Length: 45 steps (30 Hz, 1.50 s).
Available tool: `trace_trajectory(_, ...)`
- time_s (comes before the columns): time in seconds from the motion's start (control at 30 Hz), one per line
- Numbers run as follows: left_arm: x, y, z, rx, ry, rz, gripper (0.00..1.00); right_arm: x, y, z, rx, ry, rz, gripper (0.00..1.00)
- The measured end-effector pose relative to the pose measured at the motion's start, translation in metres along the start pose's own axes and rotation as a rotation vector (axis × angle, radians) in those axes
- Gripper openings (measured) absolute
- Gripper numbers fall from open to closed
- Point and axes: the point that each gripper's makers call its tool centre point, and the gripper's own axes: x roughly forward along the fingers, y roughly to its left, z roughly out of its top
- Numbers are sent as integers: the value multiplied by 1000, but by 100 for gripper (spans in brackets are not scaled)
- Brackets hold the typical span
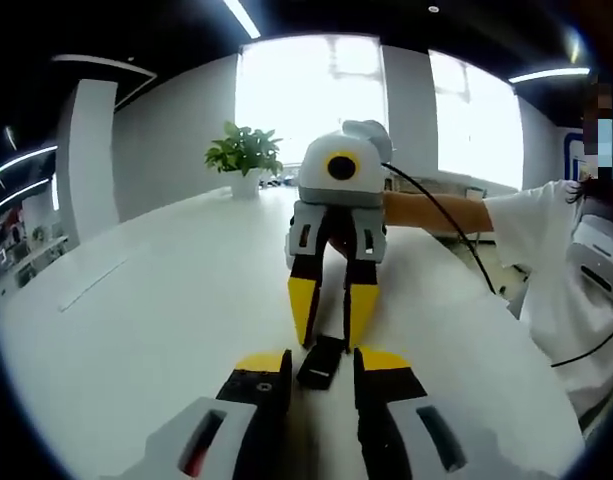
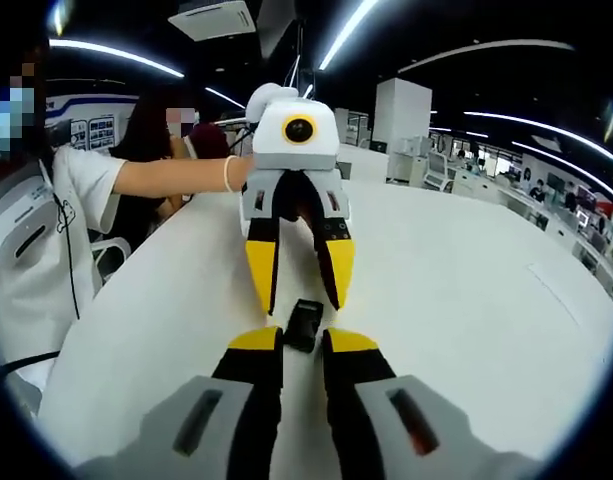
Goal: Snap the two parts of the plastic buckle together until the buckle closes and remains connected.
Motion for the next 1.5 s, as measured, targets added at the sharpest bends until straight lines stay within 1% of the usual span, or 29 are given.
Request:
trace_trajectory(0.13, 0, 1, 1, -13, -16, 23, 26, -1, 1, -1, 13, -5, 0, 15)
trace_trajectory(0.27, -2, 7, 3, -22, -35, 67, 26, -2, 1, -2, 20, -10, -7, 13)
trace_trajectory(0.37, -6, 11, 9, -75, -74, 111, 25, -3, 2, -4, 23, -11, -11, 13)
trace_trajectory(0.43, -11, 17, 14, -101, -116, 151, 24, -3, 2, -5, 31, -14, -13, 13)
trace_trajectory(0.53, -15, 21, 14, -114, -116, 197, 23, -4, 0, -6, 41, -16, -19, 12)
trace_trajectory(0.57, -17, 25, 11, -123, -99, 224, 23, -4, -1, -6, 42, -16, -24, 12)
trace_trajectory(0.63, -18, 25, 5, -84, -48, 245, 23, -5, -3, -7, 47, -17, -31, 12)
trace_trajectory(0.67, -17, 24, 4, -75, -36, 260, 23, -5, -4, -7, 50, -16, -36, 12)
trace_trajectory(0.7, -16, 22, 4, -75, -38, 264, 23, -5, -6, -7, 54, -16, -43, 12)
trace_trajectory(0.8, -14, 18, 1, -69, -23, 261, 24, -6, -18, -8, 70, -17, -69, 12)
trace_trajectory(0.97, -14, 21, -2, -72, -12, 282, 24, -9, -34, -5, 95, -34, -114, 12)
trace_trajectory(1.07, -17, 26, -2, -89, -24, 315, 24, -10, -42, -4, 109, -41, -140, 12)
trace_trajectory(1.17, -22, 30, -1, -102, -33, 345, 24, -10, -51, -6, 116, -36, -172, 12)
trace_trajectory(1.3, -29, 36, 3, -122, -62, 380, 24, -11, -64, -9, 128, -32, -212, 12)
trace_trajectory(1.4, -32, 39, 4, -126, -79, 386, 24, -12, -78, -12, 145, -25, -261, 12)
trace_trajectory(1.43, -32, 39, 3, -128, -84, 387, 24, -14, -85, -12, 163, -31, -292, 12)
trace_trajectory(1.5, -32, 42, 1, -134, -87, 394, 24, -15, -94, -11, 166, -42, -318, 12)
